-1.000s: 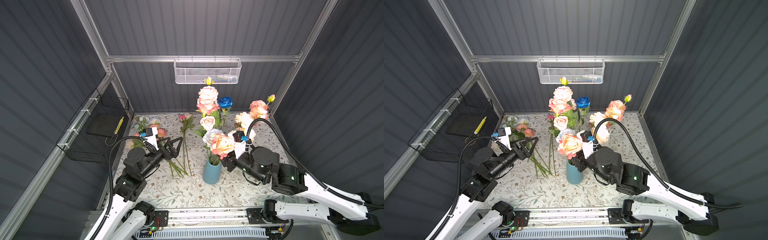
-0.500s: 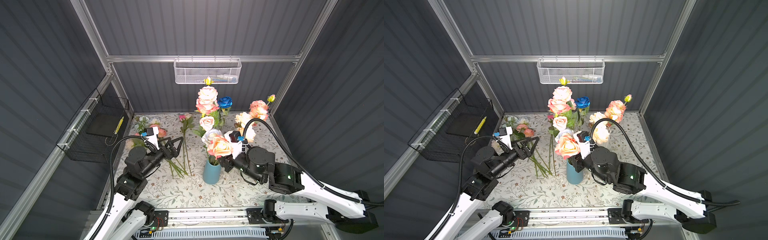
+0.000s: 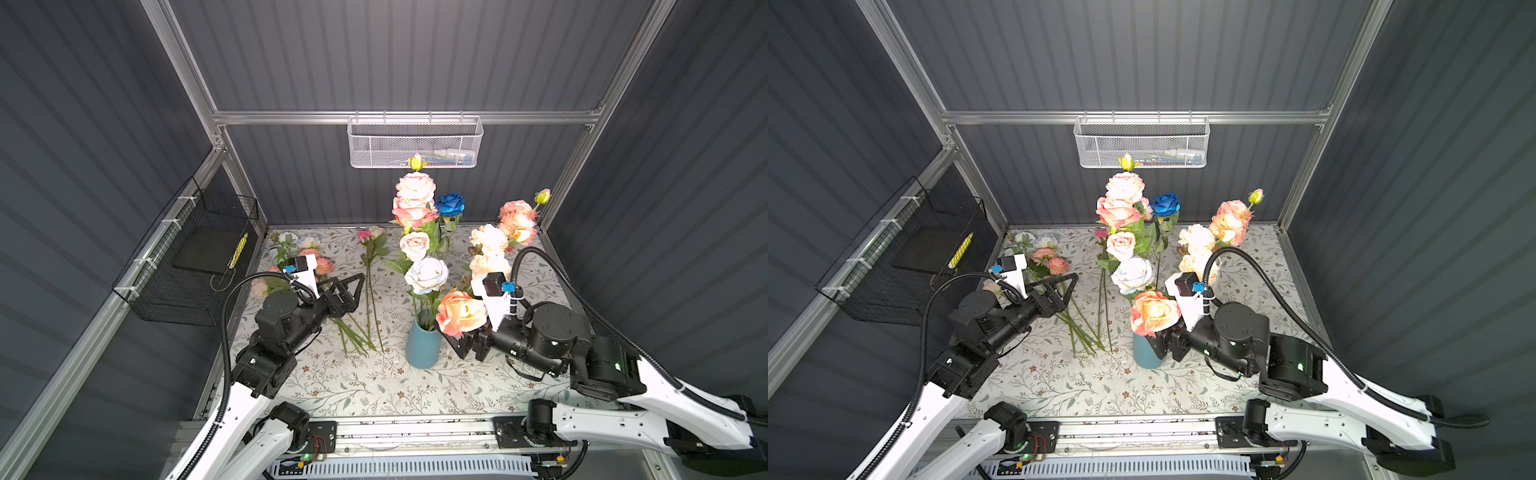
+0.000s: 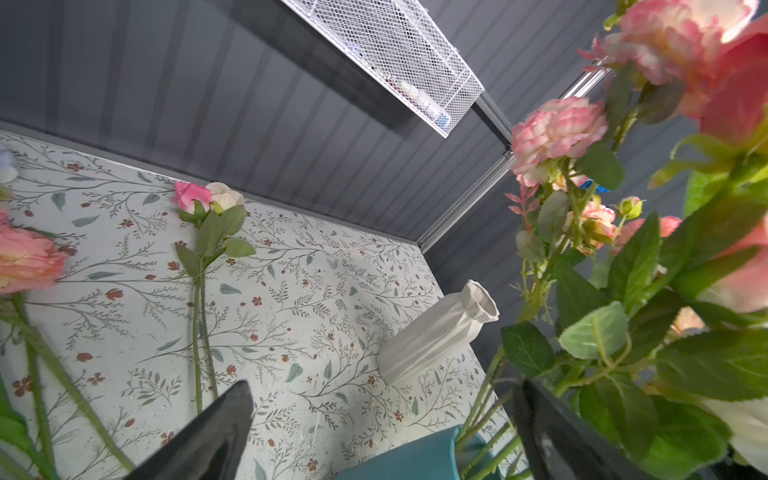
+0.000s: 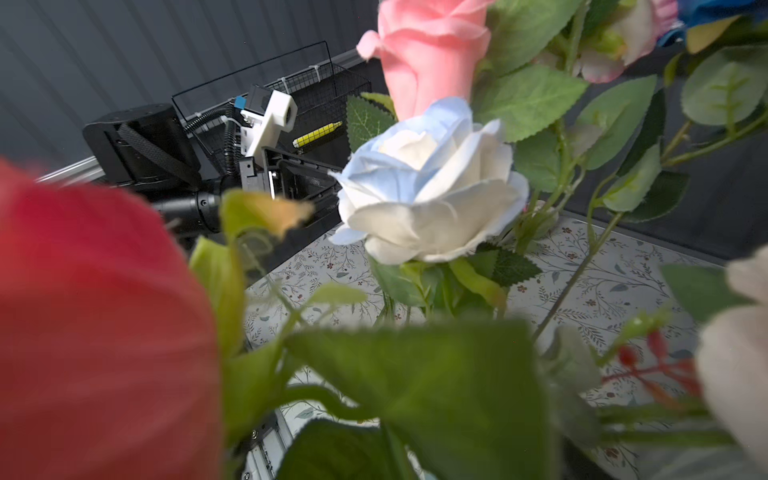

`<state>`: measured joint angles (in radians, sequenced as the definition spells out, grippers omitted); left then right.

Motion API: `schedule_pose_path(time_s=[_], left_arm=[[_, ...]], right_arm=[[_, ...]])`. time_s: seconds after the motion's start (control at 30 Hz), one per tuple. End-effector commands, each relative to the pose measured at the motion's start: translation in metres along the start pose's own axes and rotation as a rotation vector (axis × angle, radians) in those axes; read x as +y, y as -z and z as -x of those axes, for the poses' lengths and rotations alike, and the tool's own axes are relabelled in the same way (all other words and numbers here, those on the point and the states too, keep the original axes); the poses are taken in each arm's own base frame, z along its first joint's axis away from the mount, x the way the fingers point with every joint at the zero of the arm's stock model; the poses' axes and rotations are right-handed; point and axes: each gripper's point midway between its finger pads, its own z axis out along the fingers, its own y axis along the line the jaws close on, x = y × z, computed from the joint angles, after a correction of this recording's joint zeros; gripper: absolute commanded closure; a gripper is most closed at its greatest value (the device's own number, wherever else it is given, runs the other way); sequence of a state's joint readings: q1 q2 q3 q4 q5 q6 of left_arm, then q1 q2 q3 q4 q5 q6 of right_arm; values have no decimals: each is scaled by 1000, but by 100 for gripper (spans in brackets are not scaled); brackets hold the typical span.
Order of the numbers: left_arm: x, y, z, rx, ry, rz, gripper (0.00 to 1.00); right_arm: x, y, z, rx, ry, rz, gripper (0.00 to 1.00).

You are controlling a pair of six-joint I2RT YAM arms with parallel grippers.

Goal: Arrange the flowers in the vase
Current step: 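Open and withdraw the right gripper from the teal vase, then lower the right gripper to the teal vase base while the left reaches toward it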

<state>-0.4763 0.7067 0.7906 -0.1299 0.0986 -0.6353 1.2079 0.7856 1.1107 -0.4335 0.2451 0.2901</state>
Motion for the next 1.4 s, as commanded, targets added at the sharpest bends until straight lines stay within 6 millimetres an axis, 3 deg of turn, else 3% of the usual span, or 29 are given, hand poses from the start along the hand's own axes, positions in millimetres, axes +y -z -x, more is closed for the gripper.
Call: schedule_pose_path(time_s=[0.0,0.23,0.57,1.37], left_arm=[[2,-2,4,-5,12,22,0],[7,-12,-6,38,26,29,0],[23,-19,-21,92,41,91,0],[68,-36,-58,222,75,278,0]], right_arm=[[-1,14,-14,32,-29,28,13],[-8,32,-29,49,-58,36,11],[-22,43,-51,82,-88,-7,8],[-54,33,-159,279,-213,-118,7]])
